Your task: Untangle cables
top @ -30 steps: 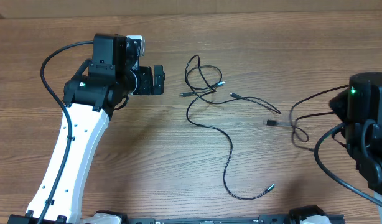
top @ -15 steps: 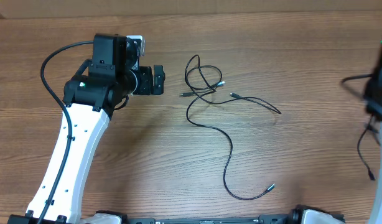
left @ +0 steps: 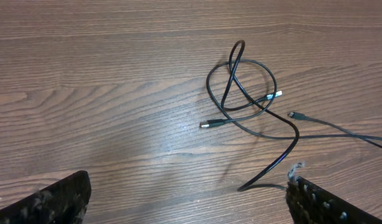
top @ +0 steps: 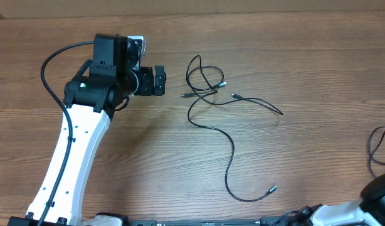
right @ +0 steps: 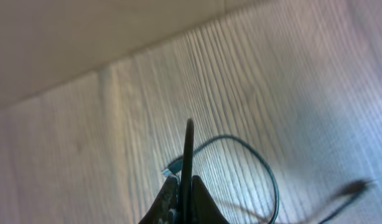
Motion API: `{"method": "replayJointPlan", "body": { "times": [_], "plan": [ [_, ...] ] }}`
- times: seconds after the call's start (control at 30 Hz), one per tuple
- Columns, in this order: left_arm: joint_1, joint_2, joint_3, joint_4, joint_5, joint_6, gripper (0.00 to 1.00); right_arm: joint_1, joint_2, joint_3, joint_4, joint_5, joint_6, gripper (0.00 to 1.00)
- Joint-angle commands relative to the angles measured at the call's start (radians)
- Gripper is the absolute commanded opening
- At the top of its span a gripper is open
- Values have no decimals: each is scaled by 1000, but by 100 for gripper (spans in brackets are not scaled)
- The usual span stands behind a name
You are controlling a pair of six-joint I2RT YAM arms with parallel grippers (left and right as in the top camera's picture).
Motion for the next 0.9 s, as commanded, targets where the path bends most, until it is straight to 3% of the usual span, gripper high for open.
{"method": "replayJointPlan", "body": {
  "times": [0.0,0.2,0.33,0.53,0.6,0.7,0.87],
  "plan": [
    [-1,-18,9,0,-6,-9,100,-53,79,12,10,-139,0,4],
    [-1,-18,9,0,-6,-9,100,-146,124,12,44,-148,0,4],
    [-1,-18,9,0,-6,-9,100,-226,124,12,51,-254,0,12],
    [-1,-18,9,0,-6,-9,100,-279,124,11,43,-454,-5,100],
    [-1,-18,9,0,-6,-9,99,-275,124,11,23,-501,-19,100],
    [-1,-18,9,0,-6,-9,100,-265,124,12,16,-583,-169,100],
    [-1,-18,9,0,-6,-9,100,-260,116,13,-101,-584,-190,100]
  ]
}}
